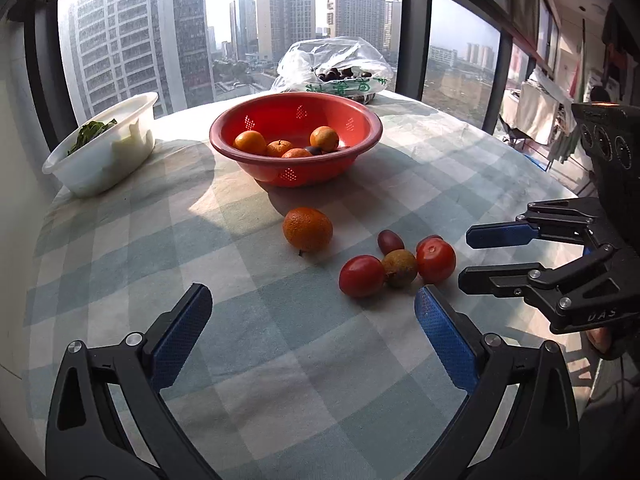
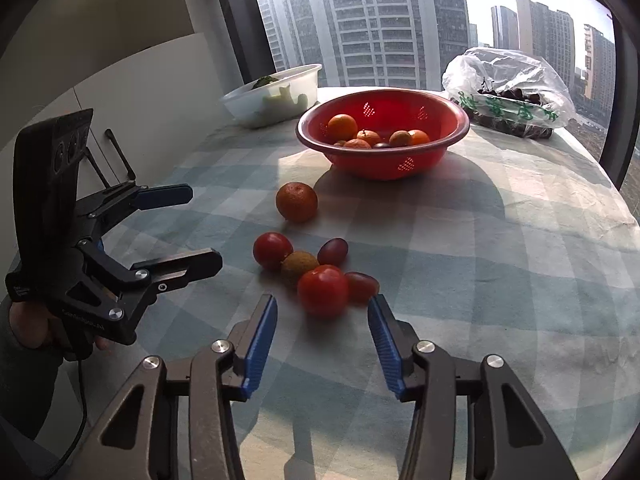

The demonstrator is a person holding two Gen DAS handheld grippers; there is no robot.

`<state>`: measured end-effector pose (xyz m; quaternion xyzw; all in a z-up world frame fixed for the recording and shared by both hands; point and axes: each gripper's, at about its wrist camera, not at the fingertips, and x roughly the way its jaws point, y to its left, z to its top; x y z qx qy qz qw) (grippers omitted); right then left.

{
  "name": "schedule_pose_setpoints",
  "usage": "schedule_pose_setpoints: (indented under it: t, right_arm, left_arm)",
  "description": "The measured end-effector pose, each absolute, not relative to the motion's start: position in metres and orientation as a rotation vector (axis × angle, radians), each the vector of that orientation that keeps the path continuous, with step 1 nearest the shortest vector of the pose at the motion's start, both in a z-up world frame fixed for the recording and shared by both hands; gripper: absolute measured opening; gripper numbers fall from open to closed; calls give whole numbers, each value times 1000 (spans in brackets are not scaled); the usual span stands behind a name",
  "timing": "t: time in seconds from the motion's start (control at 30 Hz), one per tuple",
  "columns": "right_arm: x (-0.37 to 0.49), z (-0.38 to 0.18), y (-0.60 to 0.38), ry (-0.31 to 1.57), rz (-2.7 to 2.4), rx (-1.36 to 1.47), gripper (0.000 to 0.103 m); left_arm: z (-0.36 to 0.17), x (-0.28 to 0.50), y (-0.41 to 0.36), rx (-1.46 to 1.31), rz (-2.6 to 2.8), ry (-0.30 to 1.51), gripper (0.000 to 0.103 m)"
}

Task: Organize fruits
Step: 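Close the right gripper on a red tomato while the left gripper grasps another red tomato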

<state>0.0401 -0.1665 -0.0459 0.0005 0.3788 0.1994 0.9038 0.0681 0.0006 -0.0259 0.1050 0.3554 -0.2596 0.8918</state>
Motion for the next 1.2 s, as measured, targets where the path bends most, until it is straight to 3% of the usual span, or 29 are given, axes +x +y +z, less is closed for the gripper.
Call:
schedule_pose_setpoints:
  t: [0.47, 0.97, 1.2]
  right_arm:
    - [58, -57, -151, 806, 383, -93, 40]
    - [61, -60, -145, 785, 354, -189, 40]
    - [58, -60, -141, 777, 352, -212, 33]
  left_arm:
    - [-32, 54, 15, 193, -520, 761, 103]
    - [-35, 76, -1, 198, -542, 780, 103]
    - [-44, 92, -14, 271, -543, 822, 103]
